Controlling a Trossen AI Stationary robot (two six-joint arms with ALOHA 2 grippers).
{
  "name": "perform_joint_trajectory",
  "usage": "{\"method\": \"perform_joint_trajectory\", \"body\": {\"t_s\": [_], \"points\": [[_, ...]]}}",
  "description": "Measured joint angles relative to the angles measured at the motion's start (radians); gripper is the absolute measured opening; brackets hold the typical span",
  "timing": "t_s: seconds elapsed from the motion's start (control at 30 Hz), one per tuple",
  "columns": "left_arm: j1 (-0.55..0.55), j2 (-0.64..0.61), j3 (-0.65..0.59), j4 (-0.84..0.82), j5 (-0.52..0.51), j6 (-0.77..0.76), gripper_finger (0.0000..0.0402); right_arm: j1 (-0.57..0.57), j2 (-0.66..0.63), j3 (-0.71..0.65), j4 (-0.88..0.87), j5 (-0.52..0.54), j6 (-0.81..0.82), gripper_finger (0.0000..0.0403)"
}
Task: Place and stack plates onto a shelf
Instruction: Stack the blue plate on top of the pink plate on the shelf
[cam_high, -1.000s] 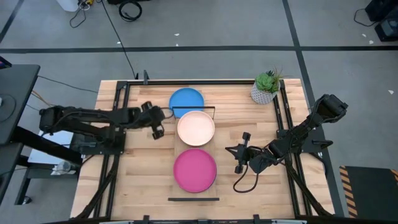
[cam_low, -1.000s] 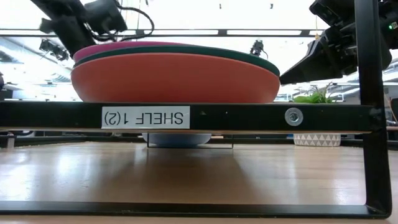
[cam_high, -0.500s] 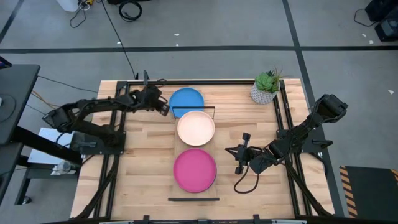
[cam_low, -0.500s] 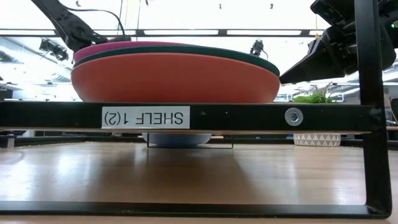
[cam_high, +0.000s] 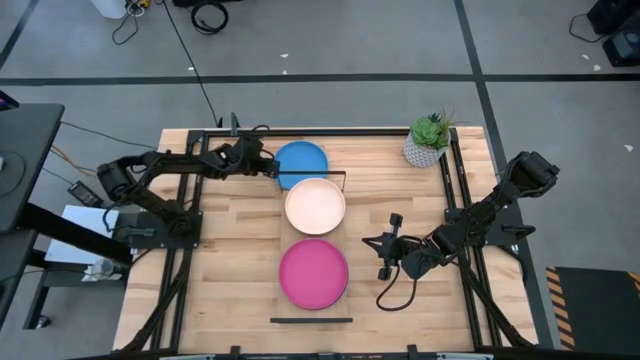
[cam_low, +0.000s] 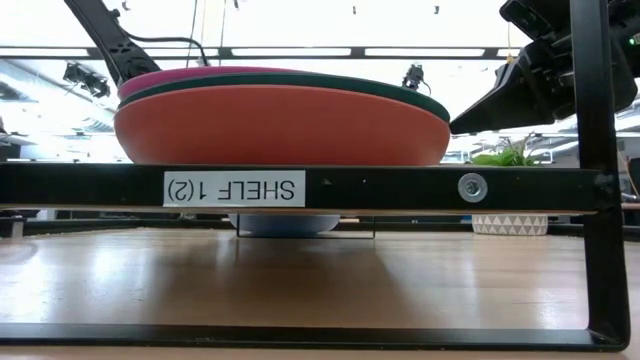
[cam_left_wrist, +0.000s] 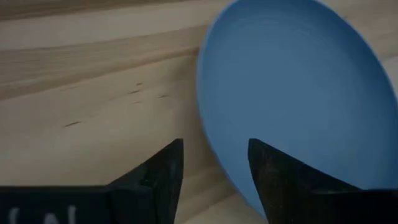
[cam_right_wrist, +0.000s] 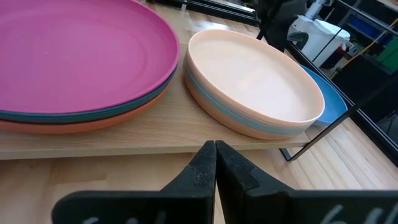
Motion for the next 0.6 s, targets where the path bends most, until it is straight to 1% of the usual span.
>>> {"method": "perform_joint_trajectory", "body": {"t_s": [0.13,0.23,0.4,0.6], "points": [[-0.018,0.023,0.001,0.012,-0.009,0.019,0.0191,0.000,0.000,0.000,0.000,0.000,-0.002,0.0014],[-0.023,0.034,0.001,0.012,-0.017,0.052,0.0185,0.000,0.000,0.000,0.000,0.000,-0.002,0.0014],[-0.023,0.034,0.001,0.004,-0.036,0.073,0.0166,-0.001,0.000,0.000,0.000,0.000,-0.005,0.0014],[-0.023,0.034,0.001,-0.004,-0.036,0.089,0.0132,-0.001,0.000,0.000,0.000,0.000,-0.014,0.0014]]}}
